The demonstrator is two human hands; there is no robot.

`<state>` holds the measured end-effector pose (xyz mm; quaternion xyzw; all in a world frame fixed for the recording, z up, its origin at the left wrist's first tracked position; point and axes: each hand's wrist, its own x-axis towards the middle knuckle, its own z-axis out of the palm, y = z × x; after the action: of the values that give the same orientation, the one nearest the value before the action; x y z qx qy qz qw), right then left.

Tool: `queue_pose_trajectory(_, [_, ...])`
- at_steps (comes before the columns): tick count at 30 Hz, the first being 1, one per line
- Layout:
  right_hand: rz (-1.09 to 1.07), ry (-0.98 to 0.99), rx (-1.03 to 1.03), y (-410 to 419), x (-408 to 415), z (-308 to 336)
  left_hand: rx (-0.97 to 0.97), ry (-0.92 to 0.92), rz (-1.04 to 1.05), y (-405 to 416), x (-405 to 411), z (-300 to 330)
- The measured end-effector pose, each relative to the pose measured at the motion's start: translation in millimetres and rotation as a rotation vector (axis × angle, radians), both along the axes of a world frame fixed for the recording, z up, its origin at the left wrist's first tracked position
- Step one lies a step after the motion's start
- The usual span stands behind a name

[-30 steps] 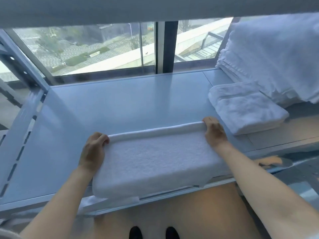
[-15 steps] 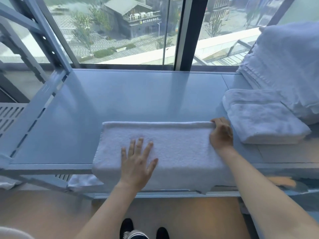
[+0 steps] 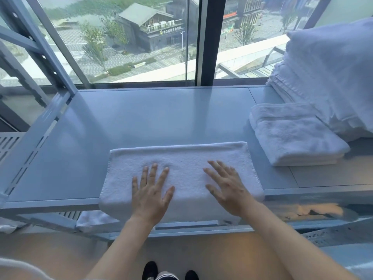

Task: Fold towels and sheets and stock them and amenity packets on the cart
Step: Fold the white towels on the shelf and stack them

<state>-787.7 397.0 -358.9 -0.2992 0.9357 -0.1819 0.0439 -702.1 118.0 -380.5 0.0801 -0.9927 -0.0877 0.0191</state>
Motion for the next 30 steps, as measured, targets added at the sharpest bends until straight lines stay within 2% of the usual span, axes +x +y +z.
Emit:
queue_pose_trajectory(2, [-0.018,-0.01,0.127,8.1,6.6,-7.8,-0.003,-0.018,-0.002,-0.4,0.6,1.2])
queue_pose_trajectory(4, [-0.03,0.01,0.17,11.3,5.0,-8.5,0.007,-0.041,-0.001,-1.7,0.2,2.0])
queue_pose_trajectory(10, [-0.021,0.038,0.197,1.9,-24.9,-12.0,0.033,-0.07,-0.019,-15.9,-27.4,5.9])
queue_pose_trajectory(18, [-0.079,-0.003,0.185,-36.7,-137.9,2.2,0.076,-0.056,0.008,-40.6,-142.3,14.5])
queue_pose_trajectory(22, [-0.087,-0.011,0.199,-48.7,-164.8,7.7,0.083,-0.059,-0.001,-49.1,-175.0,19.4])
queue_pose_trajectory(25, [-0.101,-0.036,0.198,-49.9,-156.0,18.0,0.078,-0.04,-0.007,-38.6,-168.5,36.0])
queue_pose_trajectory(30, [-0.095,0.028,-0.044,-23.3,-57.7,25.3,0.166,0.185,-0.052,-14.6,-69.2,60.3])
